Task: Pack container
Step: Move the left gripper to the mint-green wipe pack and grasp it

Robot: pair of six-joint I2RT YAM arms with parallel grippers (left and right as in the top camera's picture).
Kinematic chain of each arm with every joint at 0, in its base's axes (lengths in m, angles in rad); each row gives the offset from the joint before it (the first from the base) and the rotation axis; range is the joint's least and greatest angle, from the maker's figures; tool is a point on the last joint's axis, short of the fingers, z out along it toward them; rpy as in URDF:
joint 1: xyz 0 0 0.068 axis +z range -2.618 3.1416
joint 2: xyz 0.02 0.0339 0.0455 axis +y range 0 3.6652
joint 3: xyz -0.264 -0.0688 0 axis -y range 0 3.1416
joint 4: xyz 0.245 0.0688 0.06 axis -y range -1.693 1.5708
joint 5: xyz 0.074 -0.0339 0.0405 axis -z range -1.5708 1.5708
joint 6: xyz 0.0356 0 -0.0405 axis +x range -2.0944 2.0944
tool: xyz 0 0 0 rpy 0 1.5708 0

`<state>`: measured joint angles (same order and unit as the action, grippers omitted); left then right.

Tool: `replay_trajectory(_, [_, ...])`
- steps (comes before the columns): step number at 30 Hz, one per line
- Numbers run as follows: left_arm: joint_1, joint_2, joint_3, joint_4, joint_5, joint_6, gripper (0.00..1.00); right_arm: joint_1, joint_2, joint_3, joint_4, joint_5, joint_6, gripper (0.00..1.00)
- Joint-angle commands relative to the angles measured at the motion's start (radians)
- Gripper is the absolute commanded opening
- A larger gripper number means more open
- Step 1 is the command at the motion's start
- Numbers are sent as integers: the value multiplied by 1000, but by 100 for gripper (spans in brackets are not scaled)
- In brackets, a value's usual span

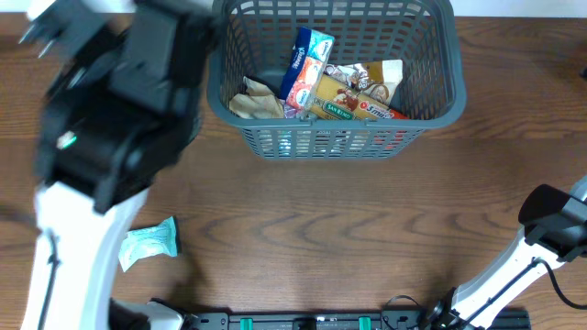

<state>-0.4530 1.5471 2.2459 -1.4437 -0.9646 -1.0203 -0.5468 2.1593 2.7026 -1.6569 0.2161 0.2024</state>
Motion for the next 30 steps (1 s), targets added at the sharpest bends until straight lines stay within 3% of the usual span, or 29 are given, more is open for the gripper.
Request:
replay_trajectory(1, [63,-28,8,-211,8,-656,99,-2,-8,-2,0,4,14,99])
replay_trajectory(2, [82,-29,1,-246,41,-708,99,-3,-8,-2,0,4,14,99])
replay_trajectory(6, [150,-32,-53,-246,178,-695,99,-2,-8,-2,0,4,14,99])
replay_trajectory(10, [198,-32,-138,-246,246,-768,99,-2,-8,-2,0,4,14,99])
replay_trajectory(23, [475,-34,-595,-243,570,-960,99,-2,-8,-2,0,4,14,99])
replay_trajectory(27, [530,-34,-758,-178,621,-951,99,-2,-8,-2,0,4,14,99])
replay_trajectory(30, [533,-34,-881,-36,617,-838,99,-4,-8,-2,0,4,14,99])
